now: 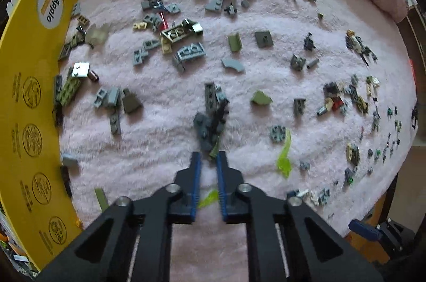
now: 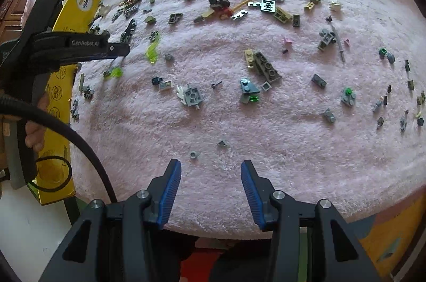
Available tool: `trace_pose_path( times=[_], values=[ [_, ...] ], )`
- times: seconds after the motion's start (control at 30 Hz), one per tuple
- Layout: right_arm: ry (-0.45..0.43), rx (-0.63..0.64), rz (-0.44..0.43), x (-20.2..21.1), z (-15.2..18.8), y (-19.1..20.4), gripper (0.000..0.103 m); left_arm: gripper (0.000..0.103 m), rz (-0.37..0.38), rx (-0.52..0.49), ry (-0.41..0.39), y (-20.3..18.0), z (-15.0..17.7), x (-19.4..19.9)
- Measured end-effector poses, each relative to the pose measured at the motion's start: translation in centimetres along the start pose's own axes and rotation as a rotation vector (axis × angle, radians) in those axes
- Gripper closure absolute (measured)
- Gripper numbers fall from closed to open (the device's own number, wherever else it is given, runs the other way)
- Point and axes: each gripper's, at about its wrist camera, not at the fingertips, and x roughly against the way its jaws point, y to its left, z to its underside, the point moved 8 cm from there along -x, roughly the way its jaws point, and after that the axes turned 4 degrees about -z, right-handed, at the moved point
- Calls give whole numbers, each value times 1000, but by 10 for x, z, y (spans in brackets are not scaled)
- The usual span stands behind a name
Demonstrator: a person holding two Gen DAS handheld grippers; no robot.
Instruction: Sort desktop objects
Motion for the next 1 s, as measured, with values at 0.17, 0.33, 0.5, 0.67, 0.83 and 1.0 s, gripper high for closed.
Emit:
trace_pose_path(
  times=[0.17, 0.33, 0.5, 0.67, 0.83, 1.0],
  values=[
    [14, 15, -2, -5, 0, 6, 55, 96, 4, 22, 2, 4, 5, 3],
    [17, 26, -1, -6, 3, 8, 55, 94, 18, 72, -12, 8, -7, 1],
    [21, 18, 0, -9, 8, 5, 55, 94, 98, 27, -46, -25, -21, 2],
    [30, 12, 1, -9, 12, 3, 55, 94, 191, -108, -22, -80, -11, 13],
    [9, 8, 1, -3, 8, 2, 55, 53, 67, 64, -19, -29, -16, 3],
    [12, -9, -8, -2, 14, -8, 55, 42, 5, 135, -7, 31, -6, 2]
  ],
)
